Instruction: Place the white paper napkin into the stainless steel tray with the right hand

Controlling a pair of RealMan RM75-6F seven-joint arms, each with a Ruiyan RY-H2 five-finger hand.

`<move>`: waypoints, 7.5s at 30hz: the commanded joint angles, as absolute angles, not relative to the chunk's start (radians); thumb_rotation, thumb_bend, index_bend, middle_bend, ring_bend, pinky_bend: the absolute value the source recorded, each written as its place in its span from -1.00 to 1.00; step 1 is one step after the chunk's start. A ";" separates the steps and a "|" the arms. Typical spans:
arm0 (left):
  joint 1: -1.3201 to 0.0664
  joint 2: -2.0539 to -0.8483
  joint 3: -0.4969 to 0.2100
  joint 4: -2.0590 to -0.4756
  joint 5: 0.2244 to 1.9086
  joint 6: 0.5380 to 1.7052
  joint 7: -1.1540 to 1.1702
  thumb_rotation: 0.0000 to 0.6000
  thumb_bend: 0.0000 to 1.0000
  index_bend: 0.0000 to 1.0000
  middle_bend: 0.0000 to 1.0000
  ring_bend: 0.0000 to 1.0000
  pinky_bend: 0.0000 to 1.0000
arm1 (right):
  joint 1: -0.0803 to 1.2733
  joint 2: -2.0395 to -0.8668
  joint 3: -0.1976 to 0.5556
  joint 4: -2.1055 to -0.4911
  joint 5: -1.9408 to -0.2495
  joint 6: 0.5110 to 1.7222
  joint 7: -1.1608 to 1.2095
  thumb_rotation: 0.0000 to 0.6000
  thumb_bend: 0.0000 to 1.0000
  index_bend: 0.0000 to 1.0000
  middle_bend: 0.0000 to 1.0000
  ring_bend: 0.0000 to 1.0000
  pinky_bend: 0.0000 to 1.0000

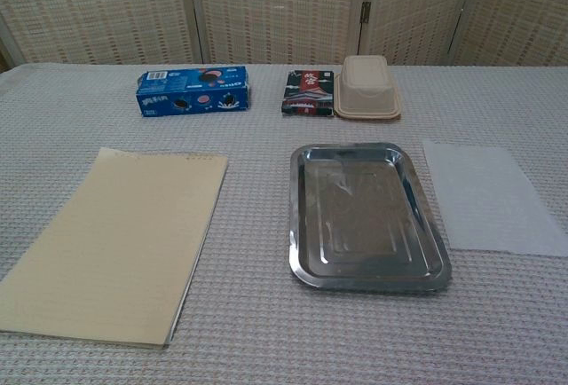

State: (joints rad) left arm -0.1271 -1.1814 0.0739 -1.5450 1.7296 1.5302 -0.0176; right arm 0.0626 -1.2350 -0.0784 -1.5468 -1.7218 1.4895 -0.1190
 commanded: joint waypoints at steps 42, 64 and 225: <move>-0.141 -1.167 0.059 -1.533 1.702 1.514 -0.115 1.00 -0.16 -1.00 -1.00 -1.00 -1.00 | 0.232 -1.409 0.023 -1.312 -1.427 1.115 -0.114 1.00 -0.23 -0.54 -1.00 -1.00 -1.00; -0.136 -1.140 0.060 -1.548 1.711 1.537 -0.171 1.00 -0.16 -1.00 -1.00 -1.00 -1.00 | 0.273 -1.581 0.042 -1.197 -1.407 1.125 -0.192 1.00 -0.23 -0.36 -1.00 -1.00 -1.00; -0.122 -1.096 0.070 -1.555 1.769 1.609 -0.291 1.00 -0.16 -1.00 -1.00 -1.00 -1.00 | 0.396 -1.755 0.081 -1.448 -1.369 1.145 -0.275 1.00 -0.14 -1.00 -1.00 -1.00 -1.00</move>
